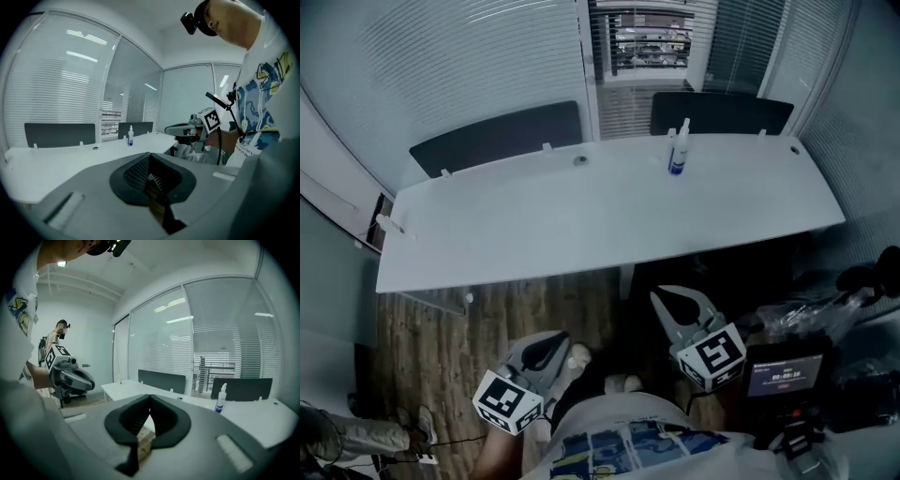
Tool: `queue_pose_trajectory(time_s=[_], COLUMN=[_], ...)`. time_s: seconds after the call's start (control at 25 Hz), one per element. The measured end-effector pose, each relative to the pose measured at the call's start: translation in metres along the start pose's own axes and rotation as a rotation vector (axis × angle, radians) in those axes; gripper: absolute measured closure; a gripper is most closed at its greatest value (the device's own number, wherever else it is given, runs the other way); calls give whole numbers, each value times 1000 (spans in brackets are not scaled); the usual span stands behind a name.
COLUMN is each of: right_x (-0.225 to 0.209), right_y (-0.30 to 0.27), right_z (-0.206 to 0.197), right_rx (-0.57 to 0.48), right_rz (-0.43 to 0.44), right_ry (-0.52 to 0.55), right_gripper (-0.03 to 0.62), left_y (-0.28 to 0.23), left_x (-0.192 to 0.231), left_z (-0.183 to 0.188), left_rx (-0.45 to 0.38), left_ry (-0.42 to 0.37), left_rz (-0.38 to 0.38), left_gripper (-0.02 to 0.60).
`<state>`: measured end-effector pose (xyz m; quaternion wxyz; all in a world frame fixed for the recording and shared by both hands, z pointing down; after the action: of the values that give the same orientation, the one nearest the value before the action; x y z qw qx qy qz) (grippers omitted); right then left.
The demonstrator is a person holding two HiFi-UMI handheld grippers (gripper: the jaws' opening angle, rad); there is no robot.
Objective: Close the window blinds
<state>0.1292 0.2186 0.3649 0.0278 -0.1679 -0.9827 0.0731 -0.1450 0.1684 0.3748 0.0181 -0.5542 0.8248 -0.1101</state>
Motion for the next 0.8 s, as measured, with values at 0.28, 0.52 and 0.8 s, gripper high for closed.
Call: queue_pose_trajectory(time_s=[0.28,0.52,0.8], right_x=[38,82,133], right_y=[39,52,60], right_z=[-5,19,19], right_rx=[-19,-17,-33], right_rz=[-12,-64,-63], right_ry=[21,8,-1], right_gripper=[591,591,591], left_y=[47,70,104], left_x=[-26,-29,-36], left_z=[-9,11,-7], left_rx=[-16,-53,-31], left_ry=[29,-31,-5], left_rz=[41,-29,-82], left_gripper=[580,580,580])
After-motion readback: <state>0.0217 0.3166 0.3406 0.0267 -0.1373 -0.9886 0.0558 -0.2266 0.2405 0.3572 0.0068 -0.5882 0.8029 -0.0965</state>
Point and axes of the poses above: the fingertips, and each gripper's own axes: y backward along the fingers, x to its left, z out of its top, the point moved 9 cm from there along y, backward along the fingers, and after that the axes turned 6 degrees about -x, right-handed, at the moved point
